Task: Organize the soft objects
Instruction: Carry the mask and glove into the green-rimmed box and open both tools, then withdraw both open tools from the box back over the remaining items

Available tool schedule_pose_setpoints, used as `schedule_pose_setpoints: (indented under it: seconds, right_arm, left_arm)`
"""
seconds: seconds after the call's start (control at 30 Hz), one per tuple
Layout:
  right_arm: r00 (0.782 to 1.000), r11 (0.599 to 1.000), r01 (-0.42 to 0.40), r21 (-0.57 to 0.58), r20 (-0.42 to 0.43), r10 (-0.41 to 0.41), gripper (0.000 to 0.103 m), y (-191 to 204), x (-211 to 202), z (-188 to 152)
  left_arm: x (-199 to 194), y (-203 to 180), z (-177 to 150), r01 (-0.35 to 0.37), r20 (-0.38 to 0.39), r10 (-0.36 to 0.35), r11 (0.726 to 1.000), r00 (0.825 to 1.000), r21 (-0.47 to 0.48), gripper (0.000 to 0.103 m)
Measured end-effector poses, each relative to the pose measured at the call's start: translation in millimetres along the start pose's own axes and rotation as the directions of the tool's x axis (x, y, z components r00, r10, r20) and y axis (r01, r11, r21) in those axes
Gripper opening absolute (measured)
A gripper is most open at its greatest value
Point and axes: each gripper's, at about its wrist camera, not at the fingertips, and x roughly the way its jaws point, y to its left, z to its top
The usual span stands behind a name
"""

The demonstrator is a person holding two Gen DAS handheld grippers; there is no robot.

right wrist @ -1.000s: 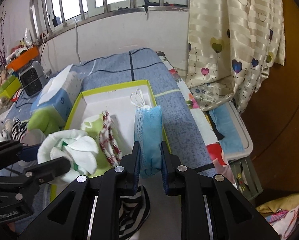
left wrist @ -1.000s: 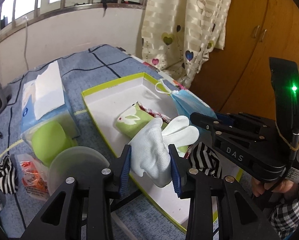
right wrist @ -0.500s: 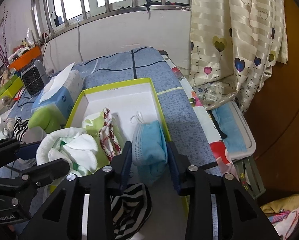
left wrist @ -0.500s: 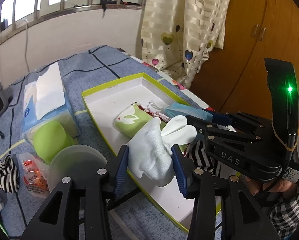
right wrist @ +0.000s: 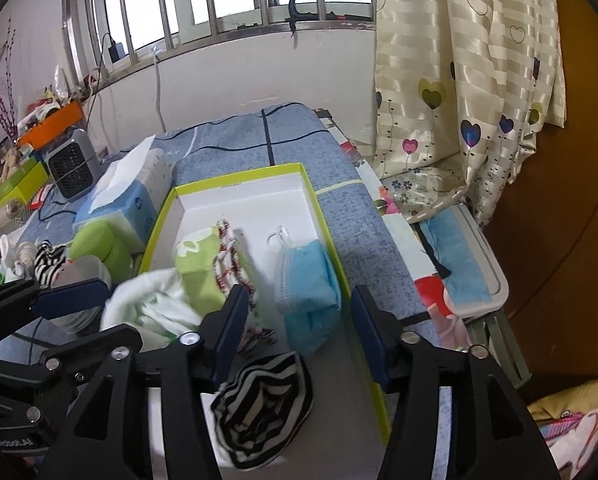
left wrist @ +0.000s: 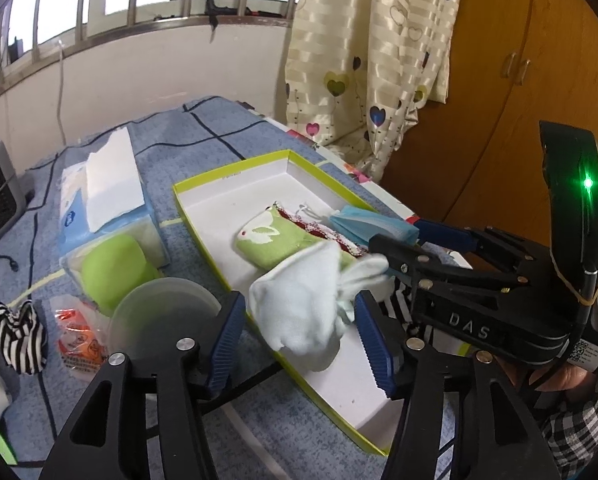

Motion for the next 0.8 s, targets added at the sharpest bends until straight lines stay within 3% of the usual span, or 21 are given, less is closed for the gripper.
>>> schedule_pose_setpoints:
  seconds: [0.3, 0.8]
  right_arm:
    - [1.000, 1.000, 0.003, 0.009, 0.021, -0.003, 0.066, 8, -16, -7]
    - [0.996, 0.999, -0.009, 0.034, 0.092, 0.006, 0.067, 34, -50, -20]
  left_arm:
    - [-20, 3, -7, -0.014, 0.027, 0.014, 1.000, 1.000, -0.019, 0.062]
    - [-67, 16, -33, -0.082, 0.092, 0.085, 0.996, 0.992, -0.032, 0.064]
